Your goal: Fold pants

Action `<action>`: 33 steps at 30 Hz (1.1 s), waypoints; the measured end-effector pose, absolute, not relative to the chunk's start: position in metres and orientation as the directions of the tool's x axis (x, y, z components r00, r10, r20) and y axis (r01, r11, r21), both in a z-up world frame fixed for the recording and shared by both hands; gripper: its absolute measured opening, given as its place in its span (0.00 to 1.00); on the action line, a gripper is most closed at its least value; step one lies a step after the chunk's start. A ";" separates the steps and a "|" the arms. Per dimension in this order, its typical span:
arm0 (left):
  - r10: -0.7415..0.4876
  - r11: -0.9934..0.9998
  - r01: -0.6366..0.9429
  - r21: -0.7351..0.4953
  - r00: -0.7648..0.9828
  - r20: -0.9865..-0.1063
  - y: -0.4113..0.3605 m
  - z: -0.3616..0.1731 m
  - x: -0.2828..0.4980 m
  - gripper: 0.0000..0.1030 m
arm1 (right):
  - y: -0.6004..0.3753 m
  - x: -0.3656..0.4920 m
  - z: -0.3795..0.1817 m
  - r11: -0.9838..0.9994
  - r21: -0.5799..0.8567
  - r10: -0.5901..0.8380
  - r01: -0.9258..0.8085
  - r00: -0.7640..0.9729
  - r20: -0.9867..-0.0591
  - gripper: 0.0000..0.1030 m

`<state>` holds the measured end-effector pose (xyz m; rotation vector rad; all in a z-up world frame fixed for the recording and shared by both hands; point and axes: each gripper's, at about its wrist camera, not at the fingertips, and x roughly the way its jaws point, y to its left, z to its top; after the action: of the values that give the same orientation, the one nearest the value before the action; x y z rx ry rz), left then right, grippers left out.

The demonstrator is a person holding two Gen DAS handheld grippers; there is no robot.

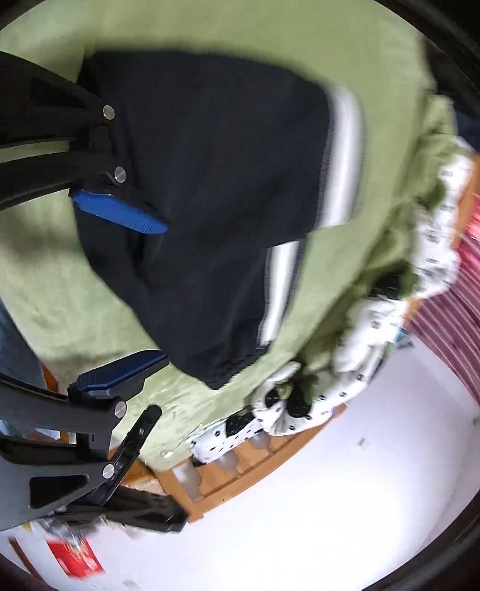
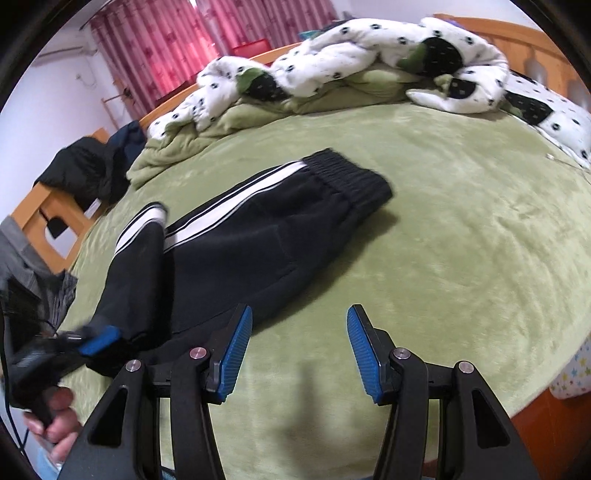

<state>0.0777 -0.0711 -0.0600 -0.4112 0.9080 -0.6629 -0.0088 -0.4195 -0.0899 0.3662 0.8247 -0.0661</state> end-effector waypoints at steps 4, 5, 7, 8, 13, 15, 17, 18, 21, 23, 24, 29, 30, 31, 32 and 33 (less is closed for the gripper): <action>-0.541 0.839 0.291 -0.460 0.546 -0.640 -0.024 -0.043 0.078 0.66 | -0.378 0.017 -0.087 0.946 0.312 0.170 0.089 0.682 -0.711 0.56; -0.501 0.862 0.262 -0.433 0.563 -0.657 -0.012 -0.044 0.080 0.66 | -0.371 0.024 -0.086 0.946 0.317 0.195 0.061 0.676 -0.711 0.57; -0.437 0.893 0.196 -0.405 0.587 -0.681 0.014 -0.049 0.088 0.66 | -0.347 0.045 -0.086 0.943 0.334 0.249 0.008 0.651 -0.717 0.58; -0.420 0.900 0.173 -0.401 0.593 -0.687 0.025 -0.052 0.090 0.66 | -0.338 0.055 -0.088 0.939 0.344 0.269 -0.007 0.639 -0.720 0.58; -0.342 0.913 0.042 -0.406 0.619 -0.707 0.075 -0.080 0.098 0.66 | -0.302 0.117 -0.120 0.929 0.371 0.318 -0.017 0.552 -0.771 0.62; -0.339 0.902 -0.012 -0.431 0.600 -0.725 0.082 -0.089 0.109 0.66 | -0.299 0.133 -0.143 0.900 0.436 0.369 0.013 0.512 -0.776 0.62; -0.379 0.877 -0.012 -0.480 0.596 -0.708 0.084 -0.091 0.116 0.66 | -0.295 0.139 -0.160 0.816 0.578 0.500 0.008 0.492 -0.713 0.62; -0.384 0.875 -0.007 -0.484 0.598 -0.704 0.081 -0.091 0.118 0.66 | -0.292 0.141 -0.163 0.800 0.600 0.523 0.002 0.488 -0.699 0.62; -0.363 0.894 0.007 -0.448 0.595 -0.717 0.065 -0.095 0.121 0.66 | -0.270 0.148 -0.160 0.836 0.543 0.513 -0.082 0.466 -0.721 0.46; -0.355 0.905 0.021 -0.424 0.585 -0.729 0.051 -0.099 0.122 0.66 | -0.263 0.149 -0.155 0.854 0.502 0.503 -0.138 0.469 -0.726 0.21; -0.348 0.910 0.024 -0.414 0.587 -0.731 0.045 -0.099 0.122 0.66 | -0.266 0.147 -0.148 0.858 0.491 0.495 -0.149 0.491 -0.716 0.17; -0.513 0.829 0.134 -0.543 0.570 -0.642 0.021 -0.096 0.116 0.66 | -0.316 0.135 -0.094 0.898 0.416 0.406 -0.144 0.637 -0.655 0.16; -0.527 0.822 0.149 -0.550 0.564 -0.636 0.015 -0.096 0.115 0.66 | -0.329 0.131 -0.084 0.917 0.375 0.363 -0.134 0.667 -0.650 0.15; -0.529 0.827 0.172 -0.536 0.560 -0.637 0.004 -0.097 0.112 0.66 | -0.348 0.125 -0.073 0.936 0.334 0.311 -0.113 0.711 -0.631 0.15; -0.527 0.832 0.186 -0.522 0.556 -0.642 -0.004 -0.099 0.111 0.66 | -0.366 0.121 -0.066 0.942 0.319 0.287 -0.100 0.731 -0.619 0.15; -0.525 0.837 0.198 -0.510 0.548 -0.651 -0.012 -0.101 0.109 0.66 | -0.387 0.115 -0.057 0.951 0.301 0.248 -0.072 0.761 -0.600 0.15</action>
<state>0.1091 -0.0119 -0.1011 -0.4038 0.8952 -0.4421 0.1146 -0.3868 -0.0574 0.2681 0.6866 0.1763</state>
